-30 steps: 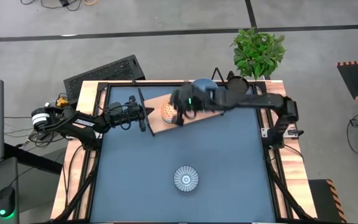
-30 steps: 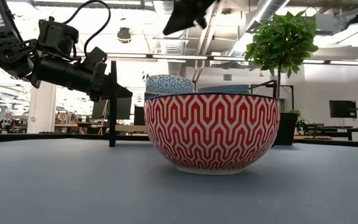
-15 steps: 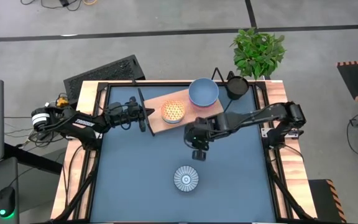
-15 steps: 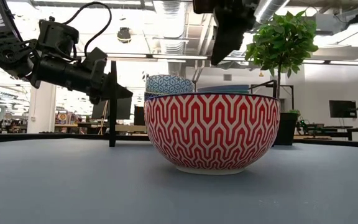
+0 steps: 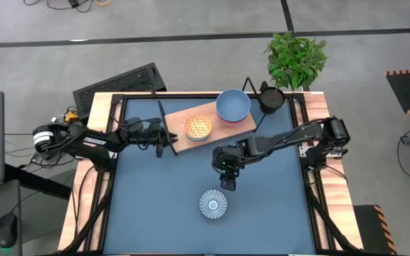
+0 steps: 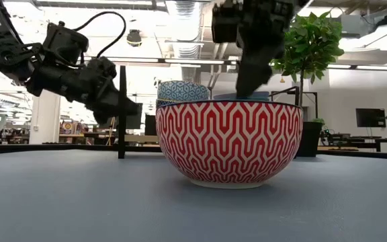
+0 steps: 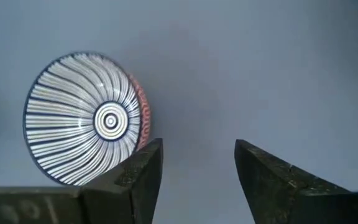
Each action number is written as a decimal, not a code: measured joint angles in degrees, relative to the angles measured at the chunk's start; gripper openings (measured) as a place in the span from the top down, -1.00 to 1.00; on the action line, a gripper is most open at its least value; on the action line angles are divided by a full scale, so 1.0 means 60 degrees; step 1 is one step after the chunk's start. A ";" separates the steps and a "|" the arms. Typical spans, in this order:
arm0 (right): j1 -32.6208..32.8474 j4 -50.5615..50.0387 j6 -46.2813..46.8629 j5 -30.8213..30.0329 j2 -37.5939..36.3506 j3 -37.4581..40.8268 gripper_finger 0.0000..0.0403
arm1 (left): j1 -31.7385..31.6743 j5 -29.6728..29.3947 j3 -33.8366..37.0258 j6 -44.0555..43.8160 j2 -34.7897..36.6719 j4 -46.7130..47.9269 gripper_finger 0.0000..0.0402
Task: Place and stack bowls onto a shelf
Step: Stack the dark blue bowl on top of the orange bowl on the shelf
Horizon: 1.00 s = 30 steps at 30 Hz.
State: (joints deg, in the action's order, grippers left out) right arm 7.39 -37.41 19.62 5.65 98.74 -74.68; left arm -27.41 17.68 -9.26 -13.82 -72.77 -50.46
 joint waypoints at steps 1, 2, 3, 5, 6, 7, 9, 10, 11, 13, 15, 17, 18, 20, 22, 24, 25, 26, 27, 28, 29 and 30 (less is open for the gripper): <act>0.0017 0.0219 0.0070 0.0065 0.0010 0.0172 -0.12 | 0.0003 0.0329 0.0000 -0.0099 0.0131 0.0374 0.46; 0.0025 0.0340 0.0144 0.0085 0.0019 0.0255 -0.12 | 0.0006 0.0527 0.0000 -0.0190 0.0281 0.0811 0.42; 0.0027 0.0420 0.0166 0.0092 0.0022 0.0266 -0.11 | 0.0006 0.0521 0.0000 -0.0289 0.0440 0.1295 0.38; 0.0013 0.0580 0.0160 0.0091 -0.0004 0.0255 -0.10 | 0.0006 0.0327 0.0000 -0.0297 0.0790 0.2333 0.34; 0.0003 0.0659 0.0156 0.0088 -0.0004 0.0252 -0.10 | 0.0006 0.0155 0.0000 -0.0300 0.1004 0.2802 0.32; 0.0006 0.0706 0.0155 0.0087 -0.0001 0.0252 -0.09 | 0.0006 -0.0026 0.0004 -0.0310 0.1237 0.3196 0.32; 0.0070 0.0705 0.0153 0.0087 0.0007 0.0252 -0.09 | 0.0006 -0.0357 0.0004 -0.0417 0.1767 0.3881 0.31; 0.0120 0.0719 0.0151 0.0091 0.0006 0.0252 -0.09 | 0.0006 -0.0510 0.0004 -0.0549 0.2087 0.4231 0.31; 0.0167 0.0727 0.0149 0.0091 0.0004 0.0252 -0.09 | 0.0006 -0.0636 0.0004 -0.0648 0.2401 0.4516 0.31; 0.0254 0.0777 0.0149 0.0095 0.0004 0.0252 -0.09 | 0.0006 -0.0798 0.0004 -0.0925 0.3110 0.5171 0.31; 0.0348 0.0869 0.0138 0.0094 0.0004 0.0252 -0.09 | 0.0008 -0.0833 0.0004 -0.1135 0.3838 0.5997 0.31; 0.0405 0.0912 0.0007 0.0094 0.0061 0.0252 -0.09 | 0.0043 -0.0817 0.0004 -0.1427 0.4608 0.6829 0.31; 0.0421 0.1018 -0.0006 0.0106 0.0201 0.0243 -0.09 | 0.0091 -0.0813 0.0004 -0.1584 0.4919 0.7227 0.31; 0.0444 0.1119 -0.0038 0.0359 0.0363 0.0254 -0.09 | 0.0255 -0.0774 0.0004 -0.1847 0.5598 0.7918 0.31; 0.0447 0.1142 -0.0091 0.0643 0.0635 0.0228 -0.09 | 0.0451 -0.0800 0.0004 -0.2100 0.6106 0.8267 0.31; 0.0447 0.1395 -0.0130 0.0915 0.0929 0.0130 -0.09 | 0.0631 -0.0852 0.0005 -0.2252 0.6582 0.8563 0.31; 0.0447 0.1340 -0.0119 0.1172 0.1100 0.0117 -0.09 | 0.0733 -0.0867 0.0004 -0.2338 0.6730 0.8505 0.31; 0.0451 0.1168 -0.0104 0.1415 0.1325 0.0071 -0.09 | 0.0818 -0.0912 0.0000 -0.2429 0.6845 0.8471 0.31; 0.0450 0.1202 -0.0097 0.1727 0.1498 -0.0011 -0.09 | 0.0899 -0.0929 0.0000 -0.2504 0.7005 0.8533 0.31; 0.0450 0.1360 -0.0094 0.1892 0.1628 -0.0107 -0.09 | 0.0965 -0.0955 0.0010 -0.2558 0.7185 0.8554 0.31; 0.0450 0.1411 -0.0098 0.2002 0.1708 -0.0146 -0.09 | 0.1044 -0.1010 0.0009 -0.2628 0.7235 0.8438 0.31; 0.0447 0.1338 -0.0101 0.2087 0.1804 -0.0220 -0.09 | 0.1121 -0.1076 -0.0021 -0.2671 0.7252 0.8387 0.31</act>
State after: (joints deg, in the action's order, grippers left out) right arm 10.07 -29.38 19.01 18.17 109.56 -75.99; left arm -20.69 11.22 -9.38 -29.85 -29.26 -0.14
